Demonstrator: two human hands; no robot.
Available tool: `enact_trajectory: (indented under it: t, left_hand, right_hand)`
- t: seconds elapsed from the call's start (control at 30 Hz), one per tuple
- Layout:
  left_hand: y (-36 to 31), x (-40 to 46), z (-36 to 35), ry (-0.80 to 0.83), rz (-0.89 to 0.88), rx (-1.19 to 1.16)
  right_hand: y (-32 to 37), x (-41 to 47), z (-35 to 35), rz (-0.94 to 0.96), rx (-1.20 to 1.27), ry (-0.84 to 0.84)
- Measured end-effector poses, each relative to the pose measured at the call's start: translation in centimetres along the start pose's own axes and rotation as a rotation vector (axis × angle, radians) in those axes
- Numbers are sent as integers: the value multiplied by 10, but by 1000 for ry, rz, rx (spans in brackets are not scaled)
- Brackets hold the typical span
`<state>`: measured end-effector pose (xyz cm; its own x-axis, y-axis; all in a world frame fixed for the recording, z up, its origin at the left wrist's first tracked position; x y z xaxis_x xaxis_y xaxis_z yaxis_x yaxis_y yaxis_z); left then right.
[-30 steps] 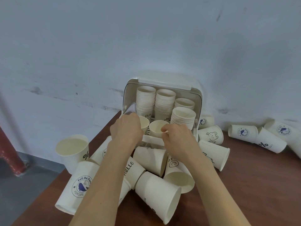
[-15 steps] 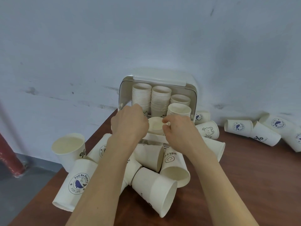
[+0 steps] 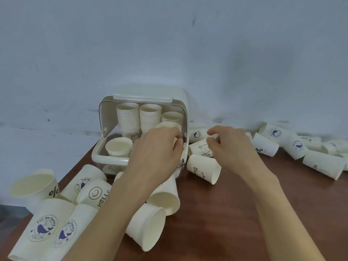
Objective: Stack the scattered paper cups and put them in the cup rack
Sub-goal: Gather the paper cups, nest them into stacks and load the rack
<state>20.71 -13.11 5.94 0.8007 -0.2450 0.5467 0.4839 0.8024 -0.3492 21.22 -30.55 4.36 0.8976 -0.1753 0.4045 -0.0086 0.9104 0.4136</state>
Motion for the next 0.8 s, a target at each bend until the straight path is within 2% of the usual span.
enact_trajectory:
  t: [0.23, 0.43, 0.63, 0.8]
  left_hand:
    - [-42, -8, -15, 41, -53, -103]
    - [-69, 5, -59, 147, -1, -195]
    - [-68, 11, -114, 355, 6, 38]
    - [-55, 4, -134, 490, -11, 158]
  right_hand:
    - [-81, 2, 45, -158, -50, -41]
    - [-95, 4, 41, -187, -24, -19]
    - [-93, 1, 41, -173, -11, -20]
    - [-94, 3, 40, -180, 0, -17]
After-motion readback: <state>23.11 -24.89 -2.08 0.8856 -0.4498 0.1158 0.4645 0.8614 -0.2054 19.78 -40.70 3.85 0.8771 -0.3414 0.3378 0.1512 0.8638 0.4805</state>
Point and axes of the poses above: each hand's wrist, its own x-axis towards the middle knuckle, its own z-axis out of the back of the hand, y = z × x, the point moved 7 cm from there along x, towards the middle knuckle, and after that the axes turned 2 degrees about -y, right-handed, at the moved point
